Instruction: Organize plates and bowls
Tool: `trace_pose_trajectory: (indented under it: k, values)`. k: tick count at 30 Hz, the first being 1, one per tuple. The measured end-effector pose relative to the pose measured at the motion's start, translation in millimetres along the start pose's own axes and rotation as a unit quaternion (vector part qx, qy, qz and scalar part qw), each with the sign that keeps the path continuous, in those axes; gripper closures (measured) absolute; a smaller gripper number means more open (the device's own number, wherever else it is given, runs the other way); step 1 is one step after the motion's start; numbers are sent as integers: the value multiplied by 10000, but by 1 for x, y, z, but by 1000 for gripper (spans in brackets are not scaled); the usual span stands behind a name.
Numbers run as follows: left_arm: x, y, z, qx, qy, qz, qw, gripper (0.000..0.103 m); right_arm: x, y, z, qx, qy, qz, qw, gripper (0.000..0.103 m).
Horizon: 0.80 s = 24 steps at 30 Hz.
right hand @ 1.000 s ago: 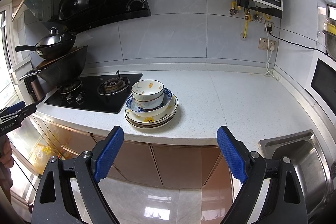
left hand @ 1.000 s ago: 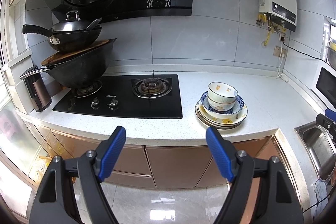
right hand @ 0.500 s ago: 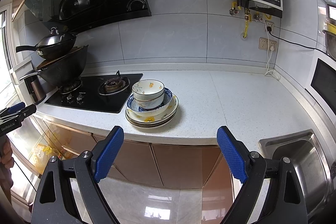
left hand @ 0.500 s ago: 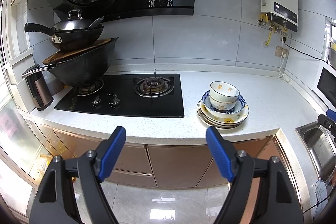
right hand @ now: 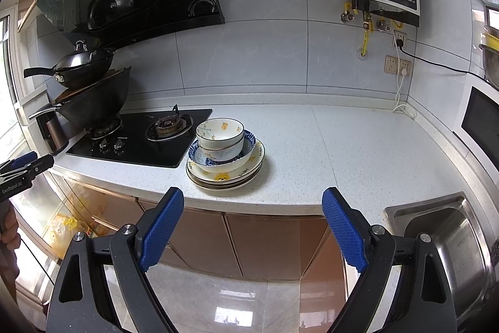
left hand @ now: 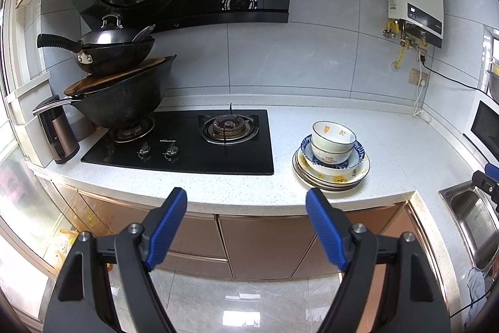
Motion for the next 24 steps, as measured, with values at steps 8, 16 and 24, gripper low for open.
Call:
trace_pose_trajectory:
  k: [8, 16, 24]
  values:
    - [0, -1, 1, -17, -6, 3, 10000, 25, 0, -1, 2, -8, -3, -14, 10000, 16]
    - [0, -2, 1, -21, -2, 1, 10000, 25, 0, -3, 3, -1, 4, -15, 10000, 16]
    - [0, -4, 2, -17, -18, 13, 10000, 25, 1, -2, 3, 29, 2, 44, 10000, 16]
Point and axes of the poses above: each gripper's, at about its wrist camera, not at the fingertips, and z roughly against the way its jaws point, y to its left, x to its top, the point moved 10 cm from there along -z, roughly the way its jaws point, and after that the axes turned 4 degrees about -x, right-handed, at the moved point
